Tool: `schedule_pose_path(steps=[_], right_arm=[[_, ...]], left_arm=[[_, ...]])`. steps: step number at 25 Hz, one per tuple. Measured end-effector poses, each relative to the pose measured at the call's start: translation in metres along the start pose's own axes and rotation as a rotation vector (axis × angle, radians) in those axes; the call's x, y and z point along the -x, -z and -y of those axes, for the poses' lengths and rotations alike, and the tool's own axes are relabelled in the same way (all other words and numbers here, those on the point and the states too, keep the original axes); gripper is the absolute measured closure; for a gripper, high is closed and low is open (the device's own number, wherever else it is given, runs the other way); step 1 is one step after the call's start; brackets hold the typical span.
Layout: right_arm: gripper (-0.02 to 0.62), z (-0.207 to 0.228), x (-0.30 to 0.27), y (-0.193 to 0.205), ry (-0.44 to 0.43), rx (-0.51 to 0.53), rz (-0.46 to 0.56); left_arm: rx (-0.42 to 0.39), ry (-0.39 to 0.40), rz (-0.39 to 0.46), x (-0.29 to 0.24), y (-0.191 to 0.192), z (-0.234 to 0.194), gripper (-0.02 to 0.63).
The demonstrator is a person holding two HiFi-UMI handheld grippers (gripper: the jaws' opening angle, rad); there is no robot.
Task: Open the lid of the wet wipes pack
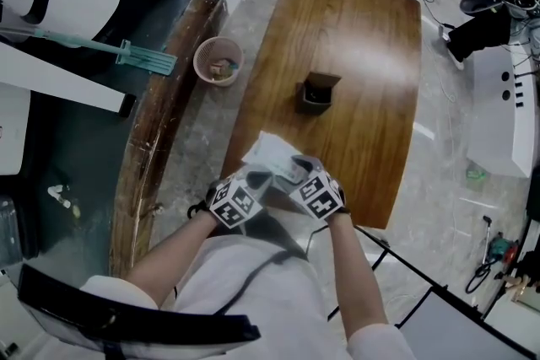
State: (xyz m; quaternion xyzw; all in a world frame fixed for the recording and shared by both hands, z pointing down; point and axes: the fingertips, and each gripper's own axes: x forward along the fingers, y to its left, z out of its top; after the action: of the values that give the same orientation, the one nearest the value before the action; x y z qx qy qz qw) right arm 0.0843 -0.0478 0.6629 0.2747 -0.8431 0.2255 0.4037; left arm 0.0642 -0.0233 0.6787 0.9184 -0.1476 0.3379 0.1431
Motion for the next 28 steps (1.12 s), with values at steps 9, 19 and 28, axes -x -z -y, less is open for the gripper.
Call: schedule_pose_path(steps=[9,19,28], right_arm=[[0.333,0.0029,0.0012,0.0004,-0.068,-0.053,0.014],[0.33,0.0018,0.0054,-0.001,-0.095,-0.008,0.017],[0.33,0.0051,0.0073,-0.0035,-0.07,0.025,0.03]], left_arm=[[0.013,-0.018,-0.005,-0.003,0.0019,-0.0001,0.603],[0.019,-0.03,-0.016,-0.0023,0.0019,0.001,0.601],[0.039,-0.05,-0.014,0.0058,0.0076,-0.0008,0.601]])
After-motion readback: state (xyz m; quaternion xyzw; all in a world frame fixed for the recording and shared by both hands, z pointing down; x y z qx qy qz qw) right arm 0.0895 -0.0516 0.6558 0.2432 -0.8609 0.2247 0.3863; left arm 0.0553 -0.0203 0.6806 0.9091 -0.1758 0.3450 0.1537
